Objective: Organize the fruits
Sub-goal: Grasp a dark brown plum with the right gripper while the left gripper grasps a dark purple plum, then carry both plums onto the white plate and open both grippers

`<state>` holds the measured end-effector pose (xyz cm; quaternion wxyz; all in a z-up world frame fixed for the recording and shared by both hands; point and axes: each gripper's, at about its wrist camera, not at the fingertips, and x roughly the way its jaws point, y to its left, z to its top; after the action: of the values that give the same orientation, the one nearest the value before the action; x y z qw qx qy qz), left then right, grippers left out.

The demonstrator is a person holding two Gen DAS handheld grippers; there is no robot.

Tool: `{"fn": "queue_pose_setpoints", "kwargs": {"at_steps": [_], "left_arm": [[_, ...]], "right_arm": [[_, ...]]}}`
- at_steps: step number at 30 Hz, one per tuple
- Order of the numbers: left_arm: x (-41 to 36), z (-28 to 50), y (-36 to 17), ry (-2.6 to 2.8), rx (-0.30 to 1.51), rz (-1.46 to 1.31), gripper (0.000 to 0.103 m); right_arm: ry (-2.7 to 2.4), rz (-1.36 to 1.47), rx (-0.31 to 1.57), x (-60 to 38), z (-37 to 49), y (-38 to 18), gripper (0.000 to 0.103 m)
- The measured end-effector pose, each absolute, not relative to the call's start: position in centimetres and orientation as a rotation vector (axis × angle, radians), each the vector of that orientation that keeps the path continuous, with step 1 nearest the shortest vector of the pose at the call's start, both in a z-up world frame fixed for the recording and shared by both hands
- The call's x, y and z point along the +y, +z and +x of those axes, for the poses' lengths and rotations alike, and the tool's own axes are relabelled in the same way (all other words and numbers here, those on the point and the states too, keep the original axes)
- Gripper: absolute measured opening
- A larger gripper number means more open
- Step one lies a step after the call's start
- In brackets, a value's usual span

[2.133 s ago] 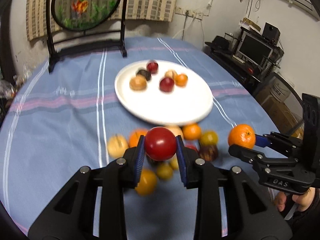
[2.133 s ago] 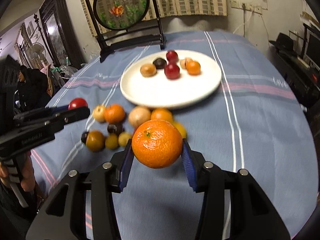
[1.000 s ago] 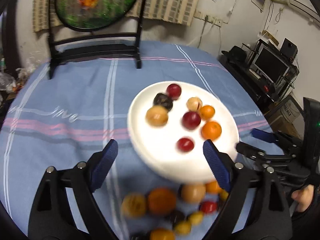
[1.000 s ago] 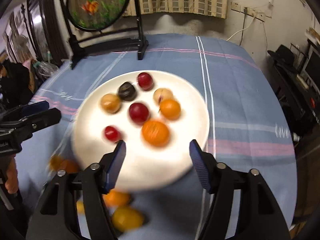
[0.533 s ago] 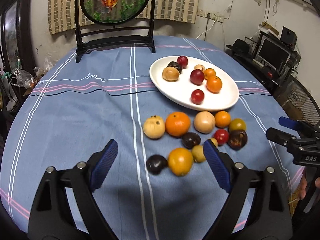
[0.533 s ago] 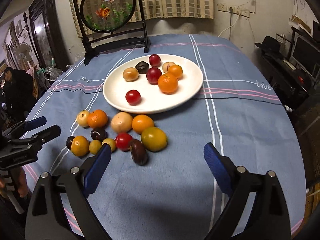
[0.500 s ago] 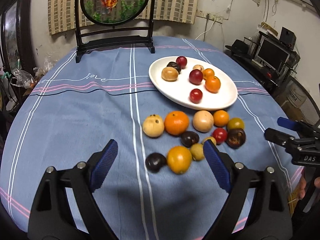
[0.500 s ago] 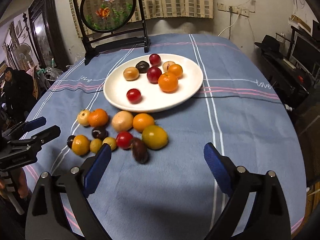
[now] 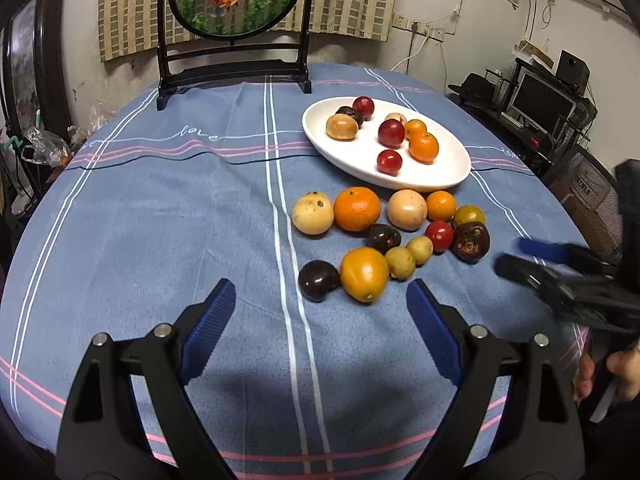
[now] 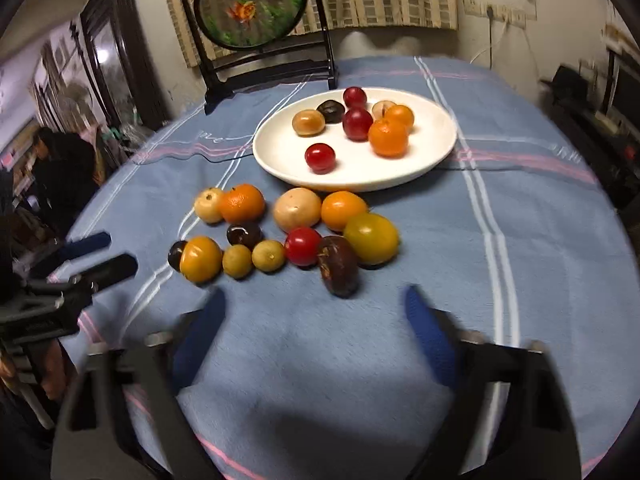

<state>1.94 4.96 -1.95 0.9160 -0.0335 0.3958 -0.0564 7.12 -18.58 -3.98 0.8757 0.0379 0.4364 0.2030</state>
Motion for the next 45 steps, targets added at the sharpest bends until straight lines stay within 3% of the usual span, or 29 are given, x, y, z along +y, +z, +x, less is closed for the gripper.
{"fn": "queue_pose_setpoints", "kwargs": {"at_steps": [8,10,22,26,30,33,34,40,45], "left_arm": [[5.8,2.0,-2.3,-0.104,0.827,-0.088,0.089],[5.8,2.1,-2.4,-0.104,0.829,-0.086,0.089],[5.1,2.8,-3.8,-0.131,0.862,-0.028,0.088],[5.9,3.8,-4.6,-0.137,0.890,-0.014,0.062],[6.3,4.7,-5.6,-0.154,0.913,-0.028,0.061],[5.6,5.7,-6.4,-0.207,0.942,-0.031,0.049],[5.2,6.0,-6.7,-0.220,0.947,-0.025,0.041],[4.6,7.3,-6.8,-0.236,0.948,-0.029,0.038],[5.2,6.6,-6.3,-0.217,0.927,-0.061,0.030]], "right_arm": [[0.385,0.063,0.949,-18.0,10.2,-6.2,0.041],[0.395,0.052,0.956,-17.6,10.7,-6.5,0.027],[0.414,0.017,0.961,-19.0,5.8,-5.5,0.027],[0.422,0.040,0.969,-19.4,5.3,-5.8,0.027],[0.443,0.042,0.974,-19.0,5.4,-5.9,0.027],[0.459,0.048,0.981,-18.7,5.4,-6.0,0.027],[0.460,0.051,0.984,-18.7,5.5,-6.1,0.027],[0.455,0.068,1.004,-18.8,5.9,-6.6,0.027],[0.465,0.060,0.989,-18.6,5.7,-6.1,0.027]]}}
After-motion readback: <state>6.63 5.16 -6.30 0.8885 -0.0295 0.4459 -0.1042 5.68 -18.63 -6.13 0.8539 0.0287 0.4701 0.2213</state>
